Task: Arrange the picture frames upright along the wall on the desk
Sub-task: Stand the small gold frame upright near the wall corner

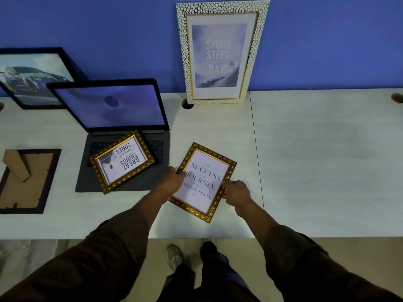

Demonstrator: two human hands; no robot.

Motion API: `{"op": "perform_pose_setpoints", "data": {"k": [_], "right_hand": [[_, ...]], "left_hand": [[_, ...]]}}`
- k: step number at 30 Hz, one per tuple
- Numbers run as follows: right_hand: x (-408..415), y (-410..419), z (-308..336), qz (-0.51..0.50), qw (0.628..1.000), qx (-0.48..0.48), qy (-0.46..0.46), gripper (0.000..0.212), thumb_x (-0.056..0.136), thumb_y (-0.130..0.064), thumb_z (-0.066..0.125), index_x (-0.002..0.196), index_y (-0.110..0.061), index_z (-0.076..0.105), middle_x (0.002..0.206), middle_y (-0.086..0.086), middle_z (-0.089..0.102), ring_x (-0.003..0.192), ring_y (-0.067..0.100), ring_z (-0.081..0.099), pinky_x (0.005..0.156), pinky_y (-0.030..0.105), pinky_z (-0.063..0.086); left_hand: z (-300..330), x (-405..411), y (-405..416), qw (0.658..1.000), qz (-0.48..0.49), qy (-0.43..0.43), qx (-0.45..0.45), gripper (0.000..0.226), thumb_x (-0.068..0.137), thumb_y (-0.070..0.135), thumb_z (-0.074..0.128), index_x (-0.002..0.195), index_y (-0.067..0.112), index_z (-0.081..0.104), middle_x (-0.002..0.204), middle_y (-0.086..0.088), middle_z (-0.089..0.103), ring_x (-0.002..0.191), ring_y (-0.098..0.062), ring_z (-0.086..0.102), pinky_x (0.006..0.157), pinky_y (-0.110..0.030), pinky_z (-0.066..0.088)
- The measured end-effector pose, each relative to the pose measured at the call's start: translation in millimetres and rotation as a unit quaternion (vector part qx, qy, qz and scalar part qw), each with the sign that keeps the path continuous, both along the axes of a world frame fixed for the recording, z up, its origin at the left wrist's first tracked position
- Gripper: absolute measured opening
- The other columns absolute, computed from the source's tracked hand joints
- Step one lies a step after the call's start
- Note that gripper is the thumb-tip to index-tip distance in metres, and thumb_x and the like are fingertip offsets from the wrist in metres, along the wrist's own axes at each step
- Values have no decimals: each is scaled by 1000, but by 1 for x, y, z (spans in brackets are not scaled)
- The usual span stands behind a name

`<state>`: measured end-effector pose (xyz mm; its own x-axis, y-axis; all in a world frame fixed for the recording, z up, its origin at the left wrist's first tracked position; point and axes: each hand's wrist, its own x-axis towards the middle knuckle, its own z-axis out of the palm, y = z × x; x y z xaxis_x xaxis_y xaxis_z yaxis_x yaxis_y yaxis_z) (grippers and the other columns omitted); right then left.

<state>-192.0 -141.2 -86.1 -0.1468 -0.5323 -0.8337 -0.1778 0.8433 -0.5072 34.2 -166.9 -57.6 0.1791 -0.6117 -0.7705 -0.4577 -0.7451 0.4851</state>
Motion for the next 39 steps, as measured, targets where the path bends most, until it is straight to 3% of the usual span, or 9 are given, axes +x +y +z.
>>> {"op": "perform_pose_setpoints", "data": {"k": [3,7,10,16,21,25,29,33,39], "right_hand": [[-3,-3,-4,-32,998,34,-31,31,89,-41,64,102,-13,70,101,9,74,95,28,73,89,44,60],[-10,-8,-15,-33,998,41,-42,27,98,-34,58,106,-10,69,103,10,72,95,27,70,80,41,61],[-15,-8,-21,-4,999,26,-34,27,100,-28,54,112,-9,70,100,13,72,80,25,65,84,47,63],[-10,-22,-4,48,998,-28,-22,20,99,-26,58,103,-12,71,97,13,73,79,26,65,74,37,59],[19,-28,23,104,991,-81,-27,17,100,-26,57,91,-20,69,96,10,73,89,28,69,89,46,61],[65,-20,49,165,978,-125,-34,20,100,-28,56,104,-14,70,101,13,74,89,26,70,81,39,60],[120,-5,83,226,958,-173,-39,23,101,-29,56,107,-13,71,96,7,74,81,20,68,66,28,54],[188,22,116,283,929,-235,-43,20,100,-27,58,97,-12,71,93,10,74,76,23,67,62,30,55],[292,59,158,354,881,-308,-64,21,101,-30,57,106,-19,73,104,3,77,95,23,72,86,46,62]], "left_hand": [[-7,3,-8,999,31,6,22,48,97,44,49,118,2,59,108,-14,69,96,-29,68,88,-42,54],[-4,3,-8,999,24,2,21,41,104,31,42,114,-1,64,99,-12,69,88,-28,66,75,-35,52],[0,4,-3,1000,22,17,4,26,106,20,42,113,7,64,90,-4,67,79,-17,62,62,-28,46],[9,27,5,998,35,-12,-43,18,101,19,51,96,14,68,100,-11,71,92,-26,66,82,-40,54],[25,59,30,993,94,-5,-75,16,98,19,55,83,18,62,101,-19,69,98,-35,66,90,-51,54],[47,101,70,981,154,14,-116,14,99,17,55,86,11,59,99,-27,66,82,-26,58,71,-37,48],[68,151,118,970,192,21,-149,16,99,18,55,97,5,64,98,-15,70,82,-25,60,72,-34,46],[101,210,175,951,231,5,-205,19,97,21,58,79,18,62,84,-5,68,73,-22,60,69,-33,44],[144,287,255,922,275,-37,-270,19,98,21,59,79,20,64,82,-1,70,71,-19,63,66,-31,46]]}}
